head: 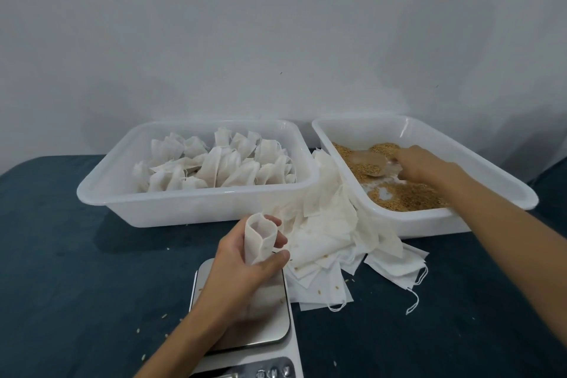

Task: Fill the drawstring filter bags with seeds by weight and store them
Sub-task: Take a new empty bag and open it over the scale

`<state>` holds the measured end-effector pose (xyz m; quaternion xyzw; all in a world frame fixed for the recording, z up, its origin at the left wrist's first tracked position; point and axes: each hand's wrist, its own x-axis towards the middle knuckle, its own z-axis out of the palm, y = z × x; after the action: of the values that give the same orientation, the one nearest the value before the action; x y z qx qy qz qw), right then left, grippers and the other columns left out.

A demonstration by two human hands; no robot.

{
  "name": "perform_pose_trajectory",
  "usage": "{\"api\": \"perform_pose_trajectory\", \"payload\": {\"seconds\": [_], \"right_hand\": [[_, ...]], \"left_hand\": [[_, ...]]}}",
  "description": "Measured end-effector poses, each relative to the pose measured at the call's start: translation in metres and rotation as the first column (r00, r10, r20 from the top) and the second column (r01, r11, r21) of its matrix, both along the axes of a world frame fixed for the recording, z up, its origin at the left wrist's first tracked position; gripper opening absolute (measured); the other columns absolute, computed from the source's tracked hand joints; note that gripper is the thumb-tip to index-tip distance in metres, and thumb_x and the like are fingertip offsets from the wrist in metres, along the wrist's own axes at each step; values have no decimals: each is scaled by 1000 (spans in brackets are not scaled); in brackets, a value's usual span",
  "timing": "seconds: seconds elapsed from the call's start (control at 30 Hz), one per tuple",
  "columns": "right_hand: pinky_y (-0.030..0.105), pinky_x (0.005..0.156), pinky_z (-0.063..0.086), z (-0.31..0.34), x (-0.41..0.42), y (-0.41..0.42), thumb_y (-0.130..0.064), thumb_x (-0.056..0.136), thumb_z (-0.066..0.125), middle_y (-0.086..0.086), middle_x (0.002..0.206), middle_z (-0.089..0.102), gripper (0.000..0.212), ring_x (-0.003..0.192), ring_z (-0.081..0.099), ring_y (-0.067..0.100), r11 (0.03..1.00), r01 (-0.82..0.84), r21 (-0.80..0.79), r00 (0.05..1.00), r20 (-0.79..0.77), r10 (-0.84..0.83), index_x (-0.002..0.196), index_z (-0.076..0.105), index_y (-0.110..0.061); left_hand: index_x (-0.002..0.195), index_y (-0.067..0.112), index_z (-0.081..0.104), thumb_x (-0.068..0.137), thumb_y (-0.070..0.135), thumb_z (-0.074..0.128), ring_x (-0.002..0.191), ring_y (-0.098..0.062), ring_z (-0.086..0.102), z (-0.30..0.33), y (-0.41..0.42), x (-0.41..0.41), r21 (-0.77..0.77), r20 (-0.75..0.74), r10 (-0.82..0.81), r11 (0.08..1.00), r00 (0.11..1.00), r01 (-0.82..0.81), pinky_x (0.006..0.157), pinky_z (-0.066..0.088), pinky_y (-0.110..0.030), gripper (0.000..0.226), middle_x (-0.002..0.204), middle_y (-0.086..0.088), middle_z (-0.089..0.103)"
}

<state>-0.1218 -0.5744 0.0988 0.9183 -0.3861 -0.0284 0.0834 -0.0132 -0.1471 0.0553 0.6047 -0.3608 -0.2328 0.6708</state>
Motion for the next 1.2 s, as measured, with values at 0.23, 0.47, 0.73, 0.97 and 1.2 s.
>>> {"api": "perform_pose_trajectory", "payload": {"seconds": [0.23, 0.47, 0.73, 0.97, 1.2], "right_hand": [[37, 79, 46, 4, -6, 12, -5, 92, 67, 18, 105, 70, 16, 89, 64, 28, 977, -49, 206, 994, 105, 28, 105, 64, 4], [36, 79, 47, 7, -32, 8, -15, 97, 65, 7, 95, 68, 15, 85, 65, 22, 963, -37, 268, 965, 261, -35, 107, 65, -4], [45, 89, 49, 4, -65, 15, -16, 97, 65, 16, 104, 70, 18, 96, 63, 32, 995, 18, 101, 954, 295, -47, 105, 69, 0], [37, 89, 46, 18, -83, 30, -23, 97, 67, 11, 112, 69, 23, 102, 61, 27, 985, -38, 166, 900, 435, -38, 112, 68, -6], [30, 97, 44, 50, -88, 80, -11, 96, 65, 8, 123, 69, 29, 116, 62, 23, 963, -203, 176, 857, 507, 89, 124, 65, -4]], "left_hand": [[111, 16, 69, 72, 19, 77, 90, -16, 68, 0, 1, 0, -1, 10, 15, 1000, 1000, -15, 77, 54, -20, 40, 91, -3, 73], [104, 23, 71, 72, 20, 79, 99, -25, 68, 0, 1, 1, -10, -2, 19, 1000, 1000, -19, 79, 54, -20, 33, 96, -2, 74], [109, 15, 69, 70, 18, 78, 92, -25, 68, 3, 2, -1, -29, -5, 20, 999, 1000, -20, 77, 54, -20, 40, 93, -8, 73], [111, 12, 68, 78, 3, 87, 94, -32, 69, 2, 2, 8, 0, -9, 33, 999, 999, -33, 79, 56, -24, 39, 93, -8, 74], [110, 17, 70, 69, 22, 81, 91, -24, 70, 0, 1, 9, 14, -17, 47, 999, 999, -47, 80, 56, -27, 43, 93, -6, 75]]}}
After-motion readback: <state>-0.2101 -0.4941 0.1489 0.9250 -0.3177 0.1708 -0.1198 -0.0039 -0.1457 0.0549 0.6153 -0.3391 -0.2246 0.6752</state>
